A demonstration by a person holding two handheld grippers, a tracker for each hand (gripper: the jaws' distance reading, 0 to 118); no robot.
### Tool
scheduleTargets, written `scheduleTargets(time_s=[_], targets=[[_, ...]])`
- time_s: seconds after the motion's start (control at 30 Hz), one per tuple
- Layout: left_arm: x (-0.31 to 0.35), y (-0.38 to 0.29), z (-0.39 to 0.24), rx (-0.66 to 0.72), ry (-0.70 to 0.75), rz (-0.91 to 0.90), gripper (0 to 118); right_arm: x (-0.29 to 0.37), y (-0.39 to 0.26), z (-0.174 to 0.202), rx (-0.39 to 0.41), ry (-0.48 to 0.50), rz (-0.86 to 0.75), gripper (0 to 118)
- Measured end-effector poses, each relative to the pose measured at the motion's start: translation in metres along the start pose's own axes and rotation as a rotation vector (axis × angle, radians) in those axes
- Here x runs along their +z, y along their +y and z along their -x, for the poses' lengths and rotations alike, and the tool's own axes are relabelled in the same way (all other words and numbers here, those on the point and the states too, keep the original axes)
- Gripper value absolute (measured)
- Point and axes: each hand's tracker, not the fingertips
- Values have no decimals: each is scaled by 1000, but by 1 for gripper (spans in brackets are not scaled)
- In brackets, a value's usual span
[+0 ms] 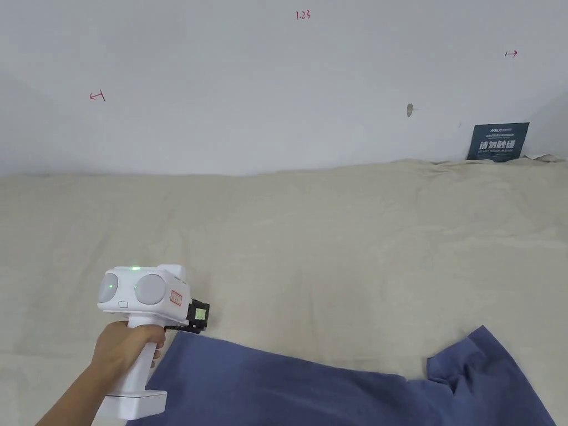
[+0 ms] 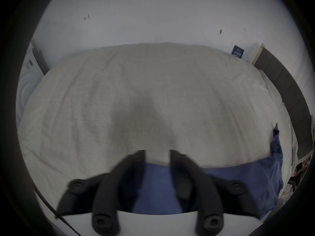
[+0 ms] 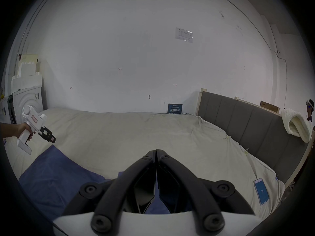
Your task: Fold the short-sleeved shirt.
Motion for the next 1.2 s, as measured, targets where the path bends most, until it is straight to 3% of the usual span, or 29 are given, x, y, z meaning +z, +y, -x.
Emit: scheduleTargets(time_s=[0.03, 0.07, 0.3, 0.33, 0.4, 0.47, 0.53, 0.8, 0.97, 1.03, 1.07, 1.13, 1.2], targets=[[-7, 0, 2, 4, 8, 11, 82, -1, -2, -1, 5, -1, 7, 0], [-13, 0, 3, 5, 10, 49, 84, -1, -3, -1, 8, -2, 14, 0], [-28, -5, 2, 25, 2, 71, 78, 1, -12, -2, 4, -13, 54, 0], [-28, -7, 0, 19, 10, 73, 67, 1, -9, -1, 3, -13, 59, 0], [-25, -8, -2, 7, 13, 68, 58, 2, -7, 1, 6, -13, 69, 0], [-19, -9, -4, -7, 12, 61, 34, 0, -2, 1, 0, -10, 72, 0], [-12, -13, -7, -19, -14, 54, 2, -3, 2, 2, -19, 0, 75, 0], [35, -37, -11, 15, -74, -52, 0, -78, 8, -4, -66, 72, 158, 0], [75, -49, -14, -3, -94, -117, 0, -142, 8, -7, -86, 116, 301, 1], [88, -52, -15, -6, -103, -135, 0, -163, 2, -5, -56, 118, 354, 2], [98, -55, -18, -2, -108, -148, 0, -176, -2, -5, -57, 115, 371, 7], [110, -57, -21, -3, -115, -162, 0, -194, -10, -8, -122, 117, 448, 35], [121, -59, -24, -9, -120, -173, 0, -212, -19, -10, -153, 122, 508, 49]])
